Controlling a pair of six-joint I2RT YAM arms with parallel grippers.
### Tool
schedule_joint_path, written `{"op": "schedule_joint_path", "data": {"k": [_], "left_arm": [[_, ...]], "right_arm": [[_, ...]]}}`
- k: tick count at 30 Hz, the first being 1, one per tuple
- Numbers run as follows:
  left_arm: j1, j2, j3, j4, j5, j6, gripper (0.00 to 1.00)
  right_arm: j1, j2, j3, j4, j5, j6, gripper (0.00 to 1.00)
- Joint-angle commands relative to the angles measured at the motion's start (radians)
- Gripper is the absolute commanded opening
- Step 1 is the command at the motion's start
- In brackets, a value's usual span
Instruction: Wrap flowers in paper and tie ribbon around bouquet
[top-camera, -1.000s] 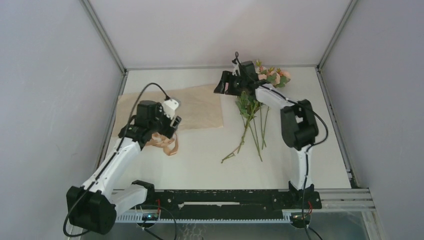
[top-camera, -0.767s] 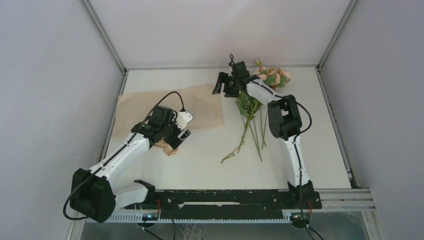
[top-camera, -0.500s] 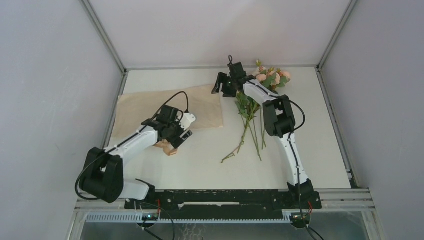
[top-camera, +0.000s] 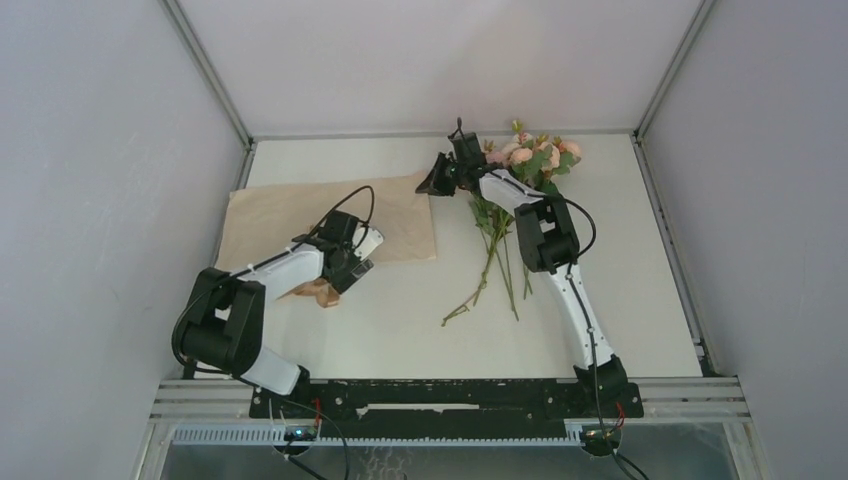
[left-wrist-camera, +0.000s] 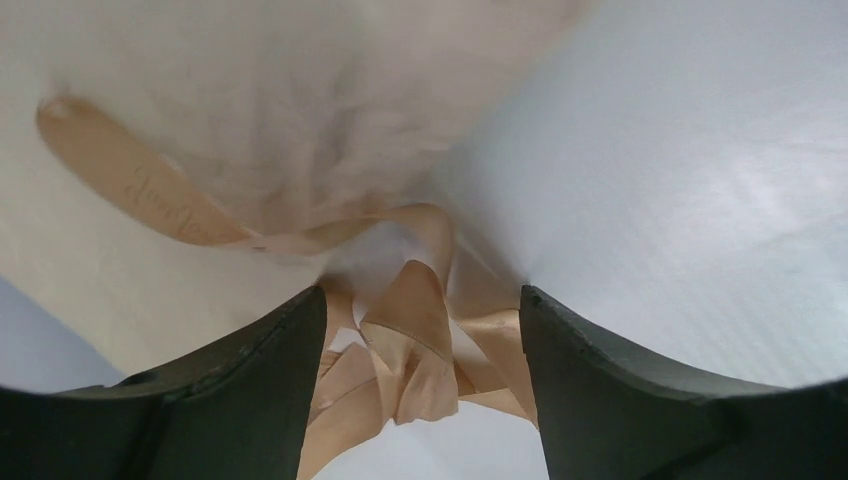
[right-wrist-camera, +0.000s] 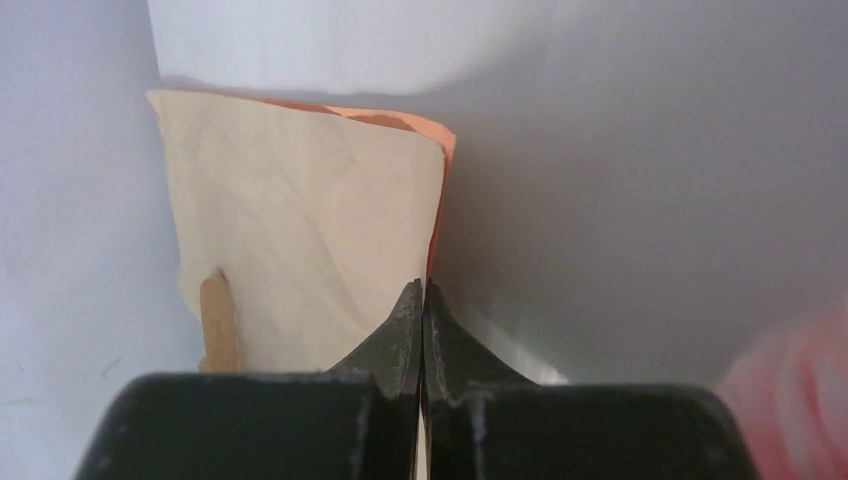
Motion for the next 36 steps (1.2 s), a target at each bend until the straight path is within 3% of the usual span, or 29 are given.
{"op": "schedule_joint_path", "data": {"k": [1, 6, 10, 14, 17, 20, 23, 27, 32, 36], "left_arm": [[0.088, 0.021, 0.011, 0.007, -0.119, 0.028, 0.76], [0.202, 0.066, 0.017, 0.023, -0.137, 0.043, 0.74], [0.224, 0.031, 0.033, -0.007, -0.054, 0.042, 0.74], [0.251, -0.106, 0.092, -0.121, 0.174, 0.026, 0.83], [0.33, -0.233, 0.167, -0.192, 0.418, -0.07, 0.99], [0.427, -0.338, 0.236, -0.186, 0.516, -0.237, 1.0], [0.459, -0.421, 0.269, -0.196, 0.616, -0.347, 1.0], [0.458, -0.488, 0.207, -0.195, 0.804, -0.477, 0.99], [0.454, -0.439, 0.149, -0.19, 0.829, -0.591, 1.0], [0.414, -0.428, 0.108, -0.043, 0.98, -0.684, 1.0]], "right_arm": [[0.004, -0.288, -0.18, 0.108, 0.036, -0.051, 0.0], [0.012, -0.741, -0.65, 0.264, 0.27, -0.158, 0.0], [0.114, -1.053, -0.903, 0.27, 0.52, -0.327, 0.0], [0.351, -1.291, -1.08, 0.276, 0.909, -0.552, 0.0], [0.558, -1.39, -1.212, 0.399, 1.055, -0.804, 0.0], [0.745, -1.431, -1.334, 0.498, 1.099, -1.005, 0.0], [0.888, -1.401, -1.405, 0.546, 1.142, -1.027, 0.0], [0.977, -1.285, -1.414, 0.566, 1.17, -0.963, 0.0], [1.063, -1.176, -1.414, 0.627, 1.241, -0.965, 0.0], [1.076, -1.17, -1.414, 0.614, 1.193, -0.9, 0.0]]}}
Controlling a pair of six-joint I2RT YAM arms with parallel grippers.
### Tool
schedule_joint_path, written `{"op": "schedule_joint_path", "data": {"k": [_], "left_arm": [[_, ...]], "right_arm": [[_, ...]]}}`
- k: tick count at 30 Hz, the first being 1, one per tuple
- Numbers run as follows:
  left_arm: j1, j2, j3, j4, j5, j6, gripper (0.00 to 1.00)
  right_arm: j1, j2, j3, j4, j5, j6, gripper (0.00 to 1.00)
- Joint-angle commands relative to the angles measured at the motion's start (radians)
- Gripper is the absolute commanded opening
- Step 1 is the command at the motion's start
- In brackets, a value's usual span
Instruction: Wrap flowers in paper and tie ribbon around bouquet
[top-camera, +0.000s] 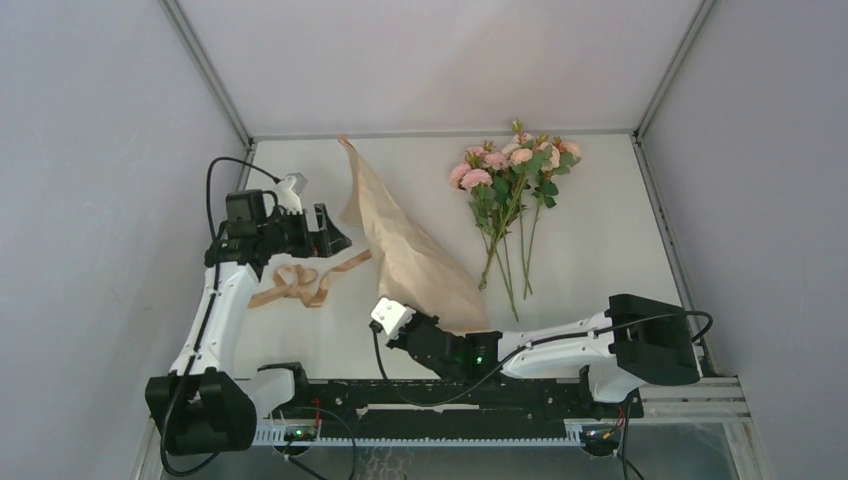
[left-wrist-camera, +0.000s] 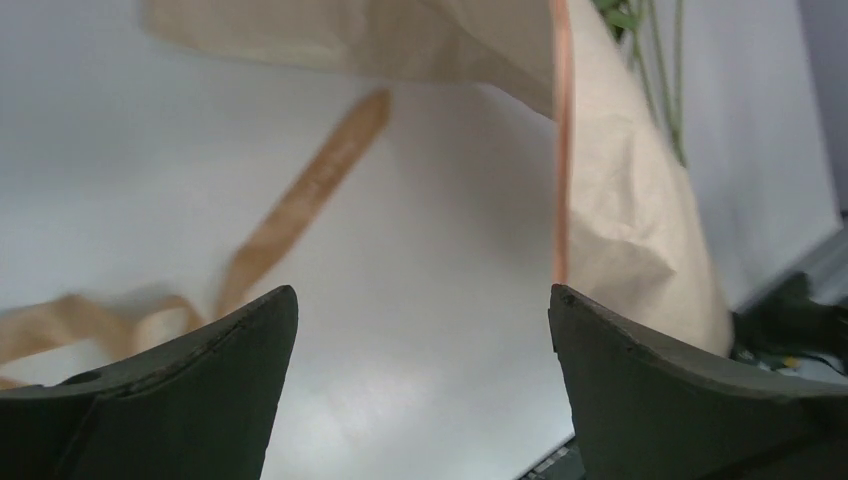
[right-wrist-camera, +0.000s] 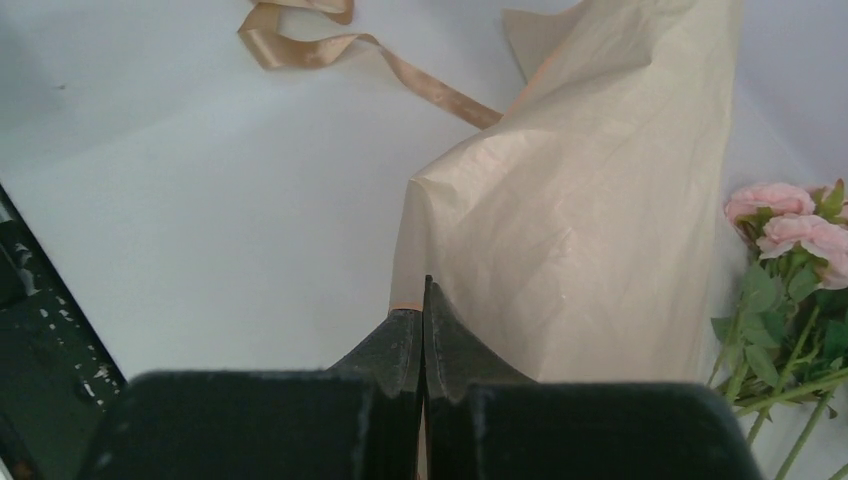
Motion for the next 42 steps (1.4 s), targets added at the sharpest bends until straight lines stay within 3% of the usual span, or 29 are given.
{"op": "schedule_joint_path", "data": {"k": [1, 5, 9, 12, 15, 16, 18, 20, 22, 24, 28, 35, 42], "left_arm": [[-0.063, -0.005, -0.064, 0.184, 0.202, -0.171, 1.0], [-0.16, 0.008, -0.138, 0.391, 0.198, -0.22, 1.0], [-0.191, 0.054, -0.107, 0.442, 0.247, -0.268, 0.98], [-0.2, 0.073, -0.083, 0.446, 0.245, -0.268, 0.77], [-0.2, 0.069, -0.08, 0.444, 0.268, -0.27, 0.34], [-0.201, 0.059, -0.083, 0.441, 0.278, -0.266, 0.29], [-0.2, 0.031, -0.088, 0.436, 0.286, -0.252, 0.25], [-0.2, -0.004, -0.091, 0.43, 0.267, -0.234, 0.22], [-0.202, -0.027, -0.079, 0.393, 0.226, -0.196, 0.19], [-0.206, -0.042, -0.065, 0.349, 0.175, -0.17, 0.18], [-0.211, -0.051, -0.062, 0.308, 0.086, -0.223, 0.14], [-0.213, -0.041, -0.016, 0.232, -0.027, -0.241, 0.1], [-0.224, -0.046, -0.018, 0.215, -0.051, -0.233, 0.09]], "right_arm": [[0.012, -0.018, 0.015, 0.075, 0.0, 0.052, 0.0], [0.001, -0.061, 0.016, 0.063, -0.066, 0.114, 0.0], [-0.032, -0.111, 0.011, 0.029, -0.183, 0.179, 0.0], [-0.05, -0.149, -0.007, 0.029, -0.243, 0.189, 0.0], [-0.095, -0.197, -0.021, 0.0, -0.339, 0.232, 0.0], [-0.119, -0.218, -0.028, -0.011, -0.381, 0.251, 0.0], [-0.18, -0.262, -0.043, -0.051, -0.489, 0.295, 0.14], [-0.232, -0.301, -0.062, -0.078, -0.57, 0.325, 0.34], [-0.262, -0.341, -0.079, -0.114, -0.568, 0.33, 0.5], [-0.281, -0.383, -0.094, -0.151, -0.529, 0.326, 0.59], [-0.3, -0.462, -0.132, -0.227, -0.491, 0.28, 0.67], [-0.262, -0.556, -0.21, -0.339, -0.528, 0.114, 0.72], [-0.255, -0.529, -0.366, -0.126, -0.542, 0.046, 0.71]]}}
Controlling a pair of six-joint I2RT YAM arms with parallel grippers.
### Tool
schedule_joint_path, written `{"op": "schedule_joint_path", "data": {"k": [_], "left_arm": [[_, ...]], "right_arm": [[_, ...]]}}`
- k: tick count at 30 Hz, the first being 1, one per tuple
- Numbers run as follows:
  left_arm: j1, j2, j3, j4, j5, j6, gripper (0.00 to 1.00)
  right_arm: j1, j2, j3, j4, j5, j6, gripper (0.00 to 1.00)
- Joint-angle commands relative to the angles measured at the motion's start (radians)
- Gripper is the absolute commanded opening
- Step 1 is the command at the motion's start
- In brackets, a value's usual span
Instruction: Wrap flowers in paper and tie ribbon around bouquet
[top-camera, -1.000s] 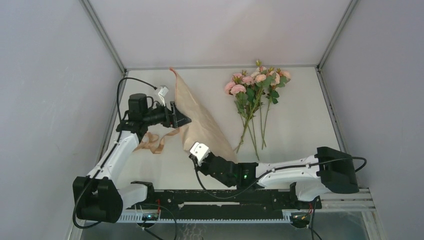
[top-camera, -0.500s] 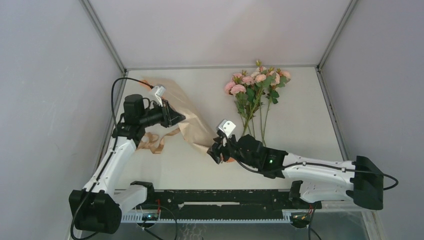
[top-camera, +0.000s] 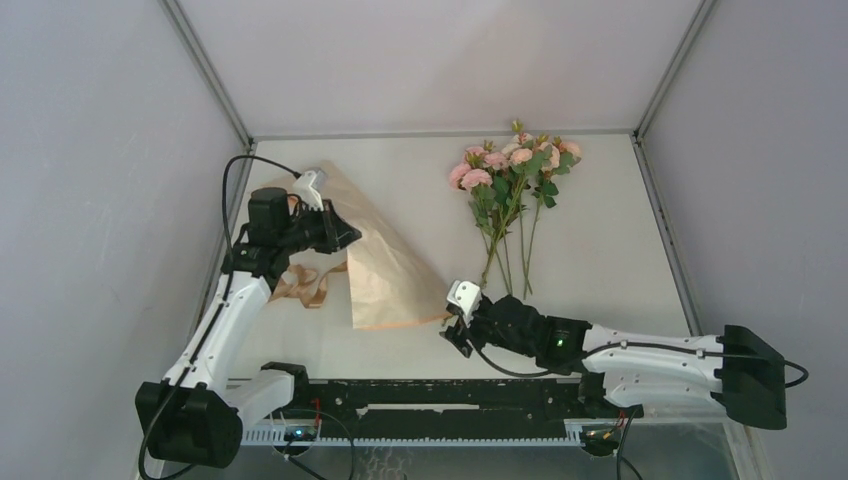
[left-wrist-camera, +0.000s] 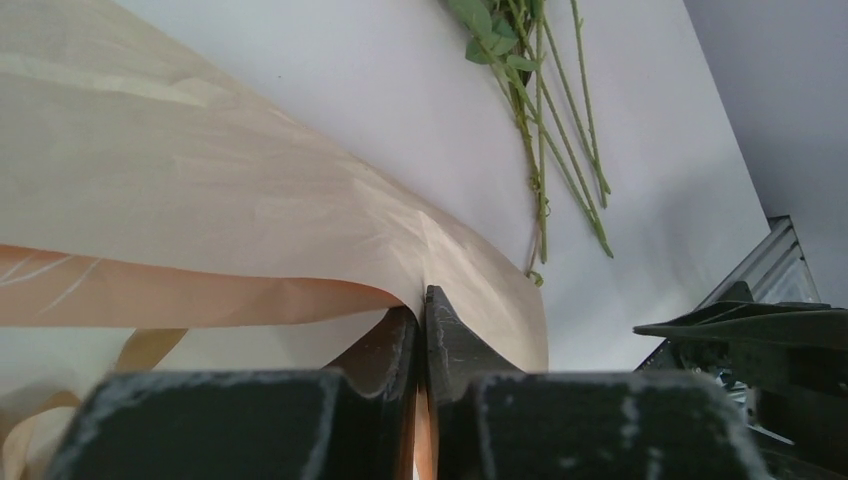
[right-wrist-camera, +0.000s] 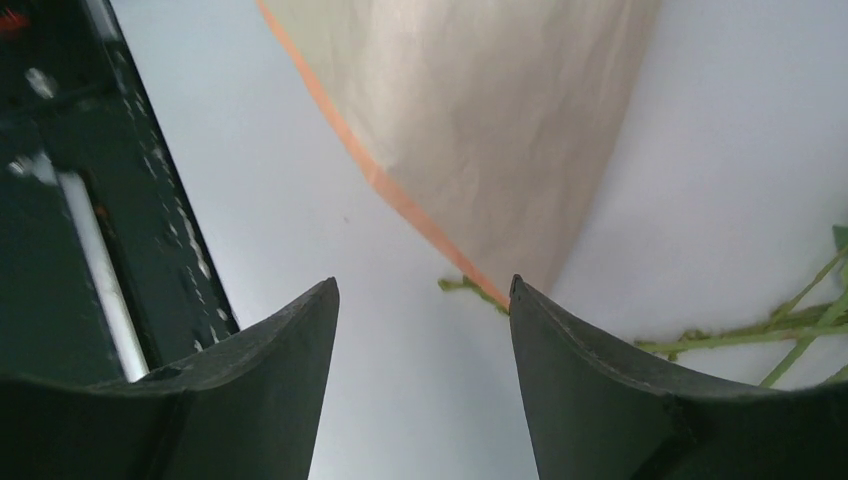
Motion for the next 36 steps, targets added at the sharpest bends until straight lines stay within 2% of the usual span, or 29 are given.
{"op": "schedule_joint_path", "data": {"k": [1, 6, 10, 15, 16, 19, 20, 25, 28, 36], "left_arm": [[-0.015, -0.012, 0.057, -0.02, -0.034, -0.003, 0.09], [-0.017, -0.021, 0.056, -0.042, -0.041, 0.014, 0.09], [-0.02, -0.03, 0.055, -0.045, -0.04, 0.013, 0.09], [-0.026, -0.04, 0.049, -0.046, -0.046, -0.007, 0.09], [-0.028, -0.041, 0.051, -0.046, -0.046, -0.017, 0.09], [-0.03, -0.044, 0.055, -0.05, -0.049, -0.048, 0.09], [-0.03, -0.045, 0.056, -0.052, -0.051, -0.053, 0.09], [-0.03, -0.049, 0.05, -0.054, -0.048, -0.055, 0.09], [-0.032, -0.054, 0.05, -0.053, -0.044, -0.055, 0.09], [-0.033, -0.053, 0.045, -0.053, -0.038, -0.054, 0.09]], "right_arm": [[0.008, 0.053, -0.058, 0.164, 0.01, -0.091, 0.71], [0.002, 0.168, -0.066, 0.257, 0.106, -0.166, 0.69], [-0.008, 0.247, -0.062, 0.337, 0.103, -0.205, 0.69], [0.098, 0.286, 0.018, 0.399, 0.142, -0.227, 0.71], [0.131, 0.304, 0.027, 0.452, 0.155, -0.229, 0.73], [0.243, 0.415, 0.05, 0.665, 0.288, -0.285, 0.95], [0.278, 0.467, 0.064, 0.732, 0.35, -0.332, 0.99], [0.347, 0.76, 0.2, 1.031, 0.55, -0.635, 1.0], [0.343, 0.864, 0.264, 1.149, 0.578, -0.762, 1.0], [0.306, 0.899, 0.299, 1.191, 0.609, -0.774, 0.99]]}}
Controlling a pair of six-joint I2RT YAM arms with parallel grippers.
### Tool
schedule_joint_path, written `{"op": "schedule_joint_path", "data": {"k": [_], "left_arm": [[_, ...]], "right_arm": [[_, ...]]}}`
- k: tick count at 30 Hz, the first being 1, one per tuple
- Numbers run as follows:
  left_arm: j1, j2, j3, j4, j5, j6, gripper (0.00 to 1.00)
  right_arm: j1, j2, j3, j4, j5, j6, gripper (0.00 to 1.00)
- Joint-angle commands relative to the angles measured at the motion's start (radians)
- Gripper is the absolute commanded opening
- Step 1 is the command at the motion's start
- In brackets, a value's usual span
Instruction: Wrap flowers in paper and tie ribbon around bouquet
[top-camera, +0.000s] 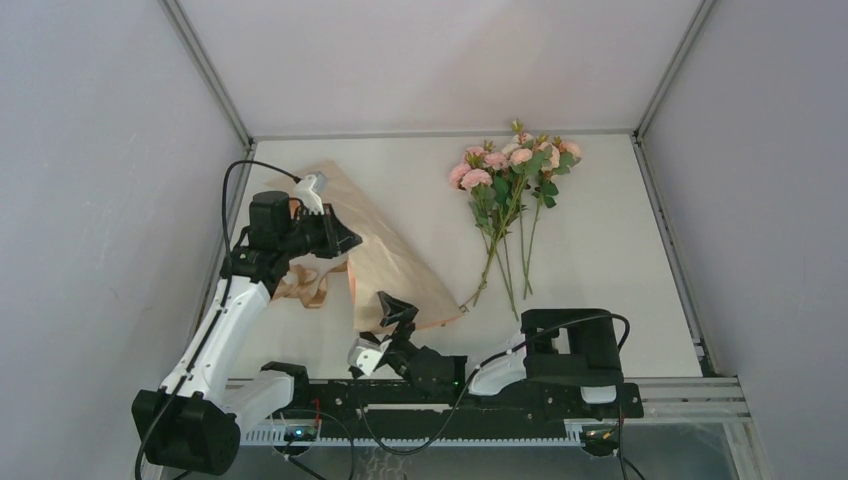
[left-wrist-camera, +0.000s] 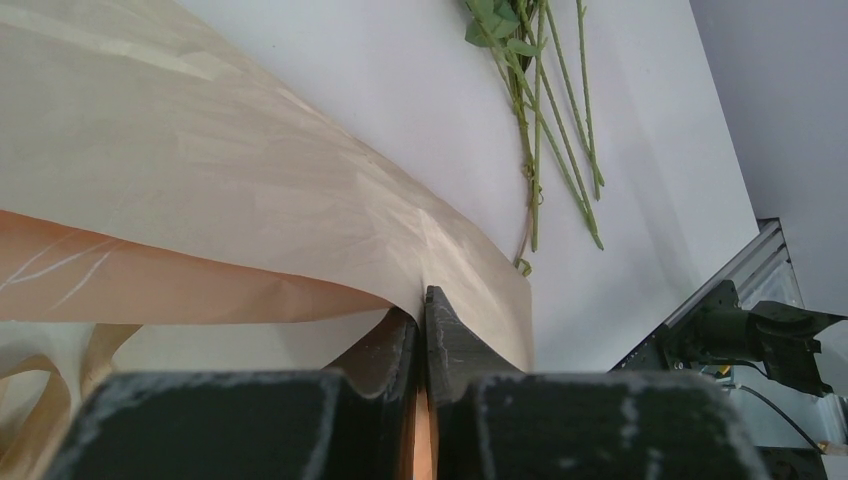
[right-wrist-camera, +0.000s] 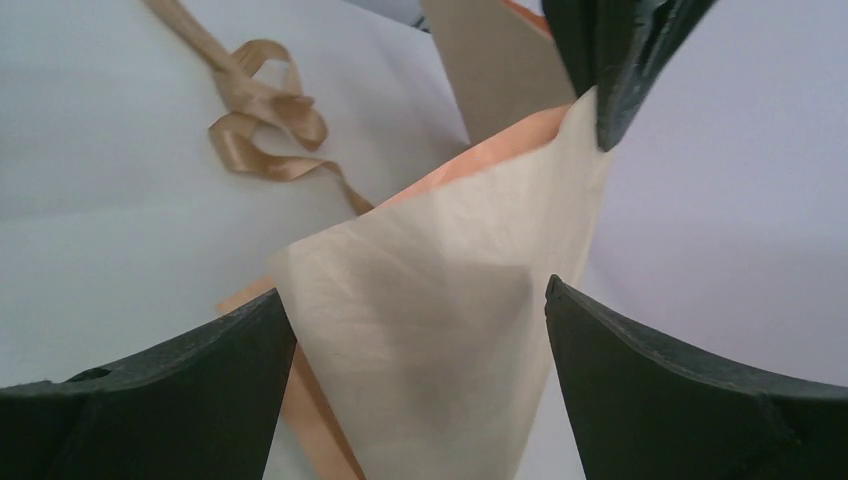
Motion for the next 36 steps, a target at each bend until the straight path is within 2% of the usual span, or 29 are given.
{"op": "schedule_joint_path", "data": {"k": [1, 5, 7, 8, 10, 14, 16, 18, 19, 20, 22, 26, 31, 36], "left_arm": [[-0.006, -0.019, 0.045, 0.013, 0.006, -0.012, 0.09], [-0.006, -0.013, 0.041, 0.013, -0.001, -0.009, 0.09], [-0.006, -0.011, 0.041, 0.013, -0.008, -0.004, 0.09], [-0.006, -0.011, 0.041, 0.013, -0.012, -0.002, 0.09], [-0.007, -0.011, 0.041, 0.014, -0.02, 0.005, 0.09], [-0.006, -0.01, 0.043, 0.003, -0.034, 0.044, 0.11], [-0.007, -0.007, 0.053, -0.02, -0.046, 0.089, 0.19], [-0.006, -0.005, 0.077, -0.058, -0.071, 0.158, 0.5], [-0.006, -0.008, 0.087, -0.084, -0.087, 0.2, 0.71], [-0.006, -0.012, 0.097, -0.113, -0.109, 0.239, 0.81], [-0.004, -0.022, 0.116, -0.177, -0.168, 0.315, 0.92], [0.014, -0.036, 0.14, -0.275, -0.248, 0.433, 1.0], [0.042, -0.039, 0.084, -0.291, -0.358, 0.534, 1.0], [0.044, -0.036, -0.02, -0.238, -0.502, 0.681, 0.95]], "right_arm": [[-0.02, -0.014, 0.032, 0.122, 0.056, -0.046, 0.99], [-0.034, -0.025, 0.032, 0.127, 0.078, -0.031, 0.95], [-0.043, -0.039, 0.032, 0.12, 0.089, 0.002, 0.87], [-0.048, -0.049, 0.032, 0.106, 0.094, 0.023, 0.76], [-0.063, -0.069, 0.032, 0.074, 0.119, 0.074, 0.46], [-0.099, -0.132, 0.033, -0.06, 0.153, 0.188, 0.01], [-0.13, -0.181, 0.033, -0.17, 0.135, 0.288, 0.0], [-0.174, -0.245, 0.033, -0.342, 0.085, 0.429, 0.0], [-0.202, -0.285, 0.032, -0.43, 0.049, 0.52, 0.0], [-0.236, -0.328, 0.033, -0.512, 0.007, 0.626, 0.0], [-0.314, -0.427, 0.032, -0.656, -0.098, 0.819, 0.0], [-0.484, -0.562, -0.008, -0.766, -0.283, 1.108, 0.0], [-0.73, -0.676, -0.091, -0.843, -0.423, 1.385, 0.0], [-0.977, -0.733, -0.201, -0.858, -0.588, 1.55, 0.0]]}}
